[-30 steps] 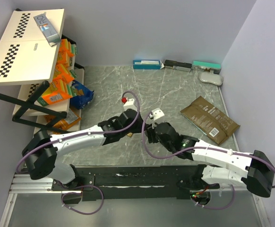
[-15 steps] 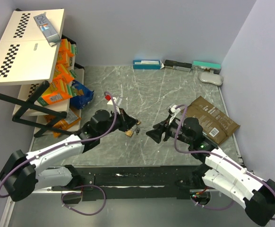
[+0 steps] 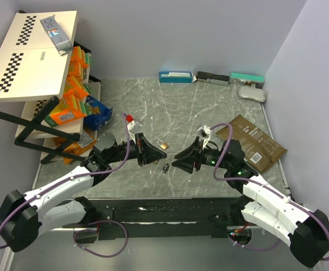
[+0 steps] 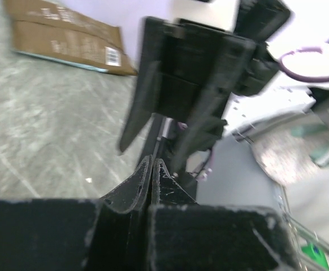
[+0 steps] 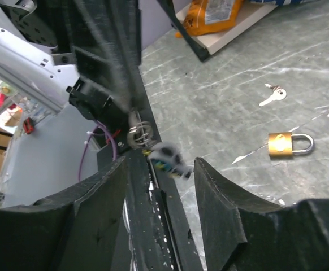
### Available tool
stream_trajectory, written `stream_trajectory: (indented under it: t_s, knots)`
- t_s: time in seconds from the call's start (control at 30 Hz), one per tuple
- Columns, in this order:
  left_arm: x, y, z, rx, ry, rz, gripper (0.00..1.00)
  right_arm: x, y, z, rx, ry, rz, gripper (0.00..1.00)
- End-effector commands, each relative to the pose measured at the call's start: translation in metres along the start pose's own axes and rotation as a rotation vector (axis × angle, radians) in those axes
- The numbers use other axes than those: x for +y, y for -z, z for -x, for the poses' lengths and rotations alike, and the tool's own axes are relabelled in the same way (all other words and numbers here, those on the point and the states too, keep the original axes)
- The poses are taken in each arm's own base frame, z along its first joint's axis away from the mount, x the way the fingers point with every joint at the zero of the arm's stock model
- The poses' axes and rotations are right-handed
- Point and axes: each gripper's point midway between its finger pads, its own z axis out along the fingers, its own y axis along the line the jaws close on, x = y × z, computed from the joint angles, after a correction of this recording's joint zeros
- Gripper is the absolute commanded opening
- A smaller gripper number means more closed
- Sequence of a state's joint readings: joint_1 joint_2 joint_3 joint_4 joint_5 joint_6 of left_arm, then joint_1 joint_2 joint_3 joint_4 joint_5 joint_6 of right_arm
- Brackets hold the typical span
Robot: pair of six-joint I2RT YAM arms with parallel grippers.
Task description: Unlock with the key
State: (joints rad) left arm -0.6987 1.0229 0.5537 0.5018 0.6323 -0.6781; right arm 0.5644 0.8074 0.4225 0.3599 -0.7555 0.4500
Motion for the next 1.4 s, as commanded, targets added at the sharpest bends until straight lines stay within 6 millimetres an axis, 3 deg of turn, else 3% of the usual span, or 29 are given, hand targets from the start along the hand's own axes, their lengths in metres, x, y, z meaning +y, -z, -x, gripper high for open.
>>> stream_trajectory:
  t_s: [0.0, 0.17, 0.7, 1.07, 1.37]
  knots:
    - [-0.029, 0.003, 0.007, 0.005, -0.052, -0.144, 0.01, 0.024, -0.011, 0.028, -0.058, 0.054, 0.092, 0.56]
    - [-0.03, 0.003, 0.007, 0.012, -0.054, -0.149, 0.01, 0.037, -0.022, 0.035, -0.068, 0.074, 0.124, 0.53]
    - [-0.033, 0.005, 0.008, 0.005, -0.063, -0.152, 0.01, 0.049, -0.036, 0.03, -0.053, 0.059, 0.165, 0.42]
    - [-0.034, 0.007, 0.008, 0.008, -0.068, -0.147, 0.01, 0.041, -0.037, 0.026, -0.053, 0.042, 0.122, 0.02]
    - [-0.031, 0.006, 0.014, -0.008, -0.074, -0.121, 0.01, 0.022, -0.038, 0.024, -0.065, 0.008, 0.019, 0.0]
